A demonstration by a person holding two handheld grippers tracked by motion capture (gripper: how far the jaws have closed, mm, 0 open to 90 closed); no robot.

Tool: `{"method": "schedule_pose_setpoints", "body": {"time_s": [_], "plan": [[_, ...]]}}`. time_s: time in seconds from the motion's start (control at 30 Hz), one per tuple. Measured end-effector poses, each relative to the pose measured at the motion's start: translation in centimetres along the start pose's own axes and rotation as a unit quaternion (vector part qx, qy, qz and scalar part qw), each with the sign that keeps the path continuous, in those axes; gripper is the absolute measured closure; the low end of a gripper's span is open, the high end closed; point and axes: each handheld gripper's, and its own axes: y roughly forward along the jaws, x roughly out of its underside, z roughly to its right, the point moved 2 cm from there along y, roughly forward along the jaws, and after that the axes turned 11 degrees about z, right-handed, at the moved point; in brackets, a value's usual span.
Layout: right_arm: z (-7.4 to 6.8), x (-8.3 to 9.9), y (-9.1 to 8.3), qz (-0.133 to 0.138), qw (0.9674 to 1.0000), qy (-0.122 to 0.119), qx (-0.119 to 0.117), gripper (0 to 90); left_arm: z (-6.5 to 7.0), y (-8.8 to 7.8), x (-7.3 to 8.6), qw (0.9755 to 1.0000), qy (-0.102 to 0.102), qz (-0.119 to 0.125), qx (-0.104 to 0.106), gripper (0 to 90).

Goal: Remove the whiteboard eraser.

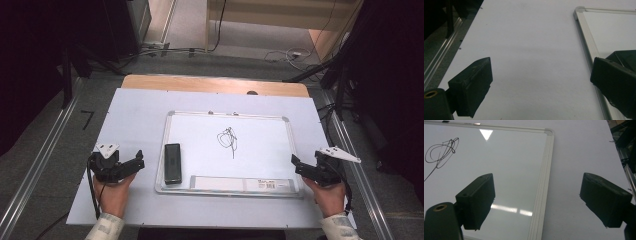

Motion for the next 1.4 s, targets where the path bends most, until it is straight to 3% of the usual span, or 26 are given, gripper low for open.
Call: {"method": "schedule_pose_setpoints", "body": {"time_s": [0.57, 1.4], "plan": [[-0.1, 0.0, 0.0, 0.0, 1.0, -0.002, -0.001, 11.4, 1.6, 0.5, -0.1, 0.9998, 0.019, -0.009, 0.004, 5.9], [-0.1, 0.1, 0.0, -0.004, 1.0, 0.001, -0.001, 11.6, 5.7, 1.8, -0.1, 0.9982, 0.021, -0.022, 0.052, 6.4]]}}
